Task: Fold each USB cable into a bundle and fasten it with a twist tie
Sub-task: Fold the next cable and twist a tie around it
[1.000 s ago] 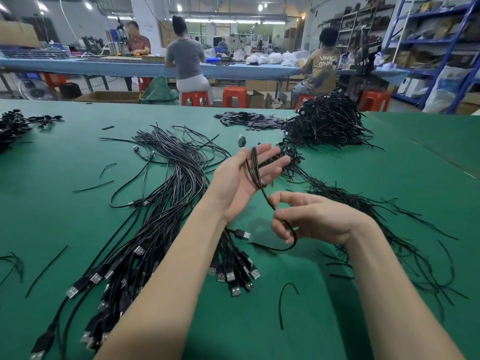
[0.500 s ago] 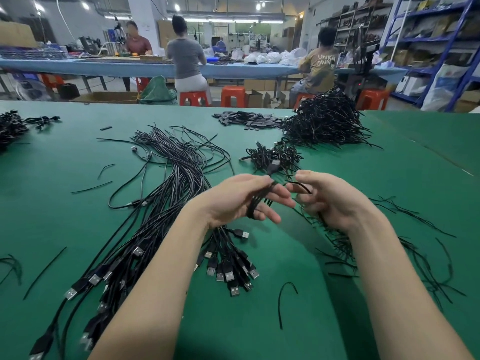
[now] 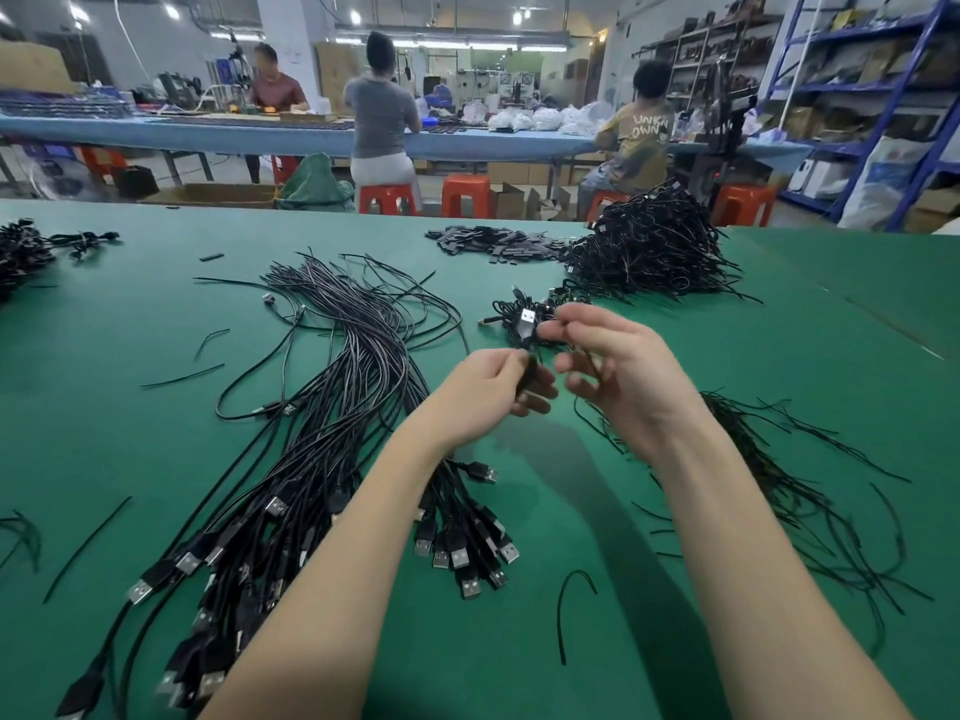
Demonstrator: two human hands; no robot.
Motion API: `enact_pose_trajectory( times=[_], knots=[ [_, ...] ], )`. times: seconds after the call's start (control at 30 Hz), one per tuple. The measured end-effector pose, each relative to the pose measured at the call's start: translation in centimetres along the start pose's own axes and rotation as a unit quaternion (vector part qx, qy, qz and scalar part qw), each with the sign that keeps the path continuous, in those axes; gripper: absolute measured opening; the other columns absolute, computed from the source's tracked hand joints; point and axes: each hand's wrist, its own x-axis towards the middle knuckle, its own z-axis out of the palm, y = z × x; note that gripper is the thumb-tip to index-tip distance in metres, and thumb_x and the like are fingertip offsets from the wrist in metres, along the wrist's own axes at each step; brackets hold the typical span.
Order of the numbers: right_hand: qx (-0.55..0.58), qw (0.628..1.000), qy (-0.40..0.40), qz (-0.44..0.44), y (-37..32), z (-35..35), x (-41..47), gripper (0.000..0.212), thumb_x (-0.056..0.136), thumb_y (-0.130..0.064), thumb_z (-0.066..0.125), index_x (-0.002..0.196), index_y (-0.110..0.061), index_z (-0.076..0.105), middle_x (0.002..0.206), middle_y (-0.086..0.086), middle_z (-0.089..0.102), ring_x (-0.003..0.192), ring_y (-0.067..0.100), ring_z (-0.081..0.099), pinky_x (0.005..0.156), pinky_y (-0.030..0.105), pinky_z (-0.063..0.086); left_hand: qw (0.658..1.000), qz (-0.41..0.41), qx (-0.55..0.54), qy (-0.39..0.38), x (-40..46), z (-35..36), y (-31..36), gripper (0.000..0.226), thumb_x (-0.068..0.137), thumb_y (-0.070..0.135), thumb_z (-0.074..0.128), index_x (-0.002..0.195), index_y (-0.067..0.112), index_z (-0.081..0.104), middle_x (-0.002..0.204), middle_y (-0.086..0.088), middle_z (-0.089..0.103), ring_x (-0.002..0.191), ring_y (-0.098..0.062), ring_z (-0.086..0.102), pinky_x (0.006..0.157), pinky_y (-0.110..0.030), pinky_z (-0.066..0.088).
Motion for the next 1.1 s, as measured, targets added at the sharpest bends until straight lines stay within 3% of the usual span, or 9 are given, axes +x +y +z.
enact_pose_trajectory(
  times=[0.17, 0.27, 0.4, 0.53, 0.67, 0.8, 0.87, 0.93, 1.1],
  knots=[
    [0.163, 0.981, 0.104, 0.021, 0.0, -1.5, 0.4, 0.02, 0.103, -0.007, 0.049, 0.109, -0.018, 0.064, 0.091, -0.005, 0.079, 0.06, 0.005, 0.056, 0.05, 0.014, 0.042, 0.995, 0.011, -0.009, -0.097, -0.4, 0.0, 0.3, 0.043, 0.109, 0.023, 0.027, 0.098, 0.008, 0.066, 0.097, -0.01, 0.077, 0.091, -0.022, 0.074, 0.076, -0.024, 0.056],
    [0.175, 0.979, 0.102, 0.006, -0.1, -1.8, 0.3, 0.019, 0.103, -0.008, 0.049, 0.109, -0.019, 0.063, 0.093, -0.004, 0.079, 0.06, 0.005, 0.055, 0.049, 0.013, 0.04, 0.994, 0.001, -0.014, -0.108, -0.3, 0.5, 0.3, 0.044, 0.109, 0.023, 0.027, 0.097, 0.007, 0.066, 0.099, -0.013, 0.076, 0.091, -0.022, 0.074, 0.075, -0.023, 0.055],
    [0.079, 0.995, -0.048, -0.029, -0.1, -1.9, 0.0, 0.017, 0.094, -0.009, 0.06, 0.098, -0.021, 0.071, 0.102, 0.001, 0.078, 0.066, 0.009, 0.059, 0.053, 0.016, 0.045, 0.996, -0.016, -0.076, -0.037, -0.1, 0.6, 0.2, 0.044, 0.11, 0.019, 0.027, 0.104, 0.001, 0.066, 0.101, -0.017, 0.075, 0.093, -0.024, 0.074, 0.078, -0.027, 0.057],
    [-0.138, 0.962, -0.232, 0.032, 0.5, -1.6, -0.5, 0.021, 0.09, -0.006, 0.066, 0.088, -0.022, 0.079, 0.108, 0.007, 0.077, 0.07, 0.013, 0.067, 0.065, 0.025, 0.058, 0.96, -0.019, -0.277, 0.036, 0.0, -0.2, 1.1, 0.045, 0.109, 0.022, 0.027, 0.103, 0.003, 0.067, 0.099, -0.015, 0.076, 0.09, -0.022, 0.073, 0.07, -0.025, 0.059],
    [-0.236, 0.952, -0.179, 0.077, 2.0, -1.5, -0.2, 0.023, 0.096, -0.001, 0.061, 0.089, -0.016, 0.076, 0.107, 0.001, 0.078, 0.088, 0.019, 0.075, 0.096, 0.041, 0.055, 0.919, -0.041, -0.392, 0.016, -0.4, -0.2, 2.0, 0.042, 0.109, 0.024, 0.026, 0.098, 0.005, 0.061, 0.077, -0.005, 0.072, 0.071, -0.018, 0.07, 0.067, -0.025, 0.055],
    [-0.231, 0.955, -0.168, 0.084, 2.4, -2.2, -0.2, 0.017, 0.094, -0.011, 0.067, 0.09, -0.022, 0.079, 0.109, -0.002, 0.078, 0.111, 0.015, 0.071, 0.102, 0.037, 0.047, 0.888, -0.072, -0.455, 0.018, -0.5, 0.6, 2.2, 0.036, 0.109, 0.026, 0.027, 0.079, 0.016, 0.044, 0.058, 0.007, 0.031, 0.05, -0.01, 0.035, 0.056, -0.023, 0.029],
    [-0.148, 0.981, -0.102, 0.075, 2.3, -2.8, 0.1, 0.008, 0.092, -0.019, 0.071, 0.094, -0.02, 0.078, 0.104, 0.001, 0.077, 0.105, 0.019, 0.072, 0.092, 0.036, 0.053, 0.867, -0.07, -0.494, 0.001, -0.6, 0.5, 2.2, 0.036, 0.109, 0.025, 0.027, 0.076, 0.018, 0.04, 0.06, 0.008, 0.021, 0.048, -0.008, 0.026, 0.052, -0.022, 0.024],
    [-0.073, 0.993, -0.059, 0.068, 1.9, -3.2, 0.4, 0.022, 0.088, -0.03, 0.076, 0.106, -0.019, 0.076, 0.104, -0.001, 0.077, 0.088, 0.016, 0.072, 0.07, 0.026, 0.055, 0.851, -0.067, -0.519, -0.033, -0.8, 0.3, 2.1, 0.036, 0.108, 0.025, 0.028, 0.075, 0.018, 0.039, 0.063, 0.008, 0.017, 0.048, -0.008, 0.023, 0.05, -0.021, 0.024],
    [-0.13, 0.991, 0.011, 0.014, 2.0, -2.6, 0.6, 0.007, 0.089, -0.023, 0.077, 0.095, -0.019, 0.078, 0.08, -0.007, 0.072, 0.056, 0.006, 0.053, 0.048, 0.016, 0.042, 0.875, -0.068, -0.477, -0.038, -0.8, 0.6, 1.9, 0.036, 0.109, 0.026, 0.029, 0.078, 0.015, 0.043, 0.062, 0.006, 0.022, 0.052, -0.01, 0.031, 0.057, -0.023, 0.032]
  ],
)
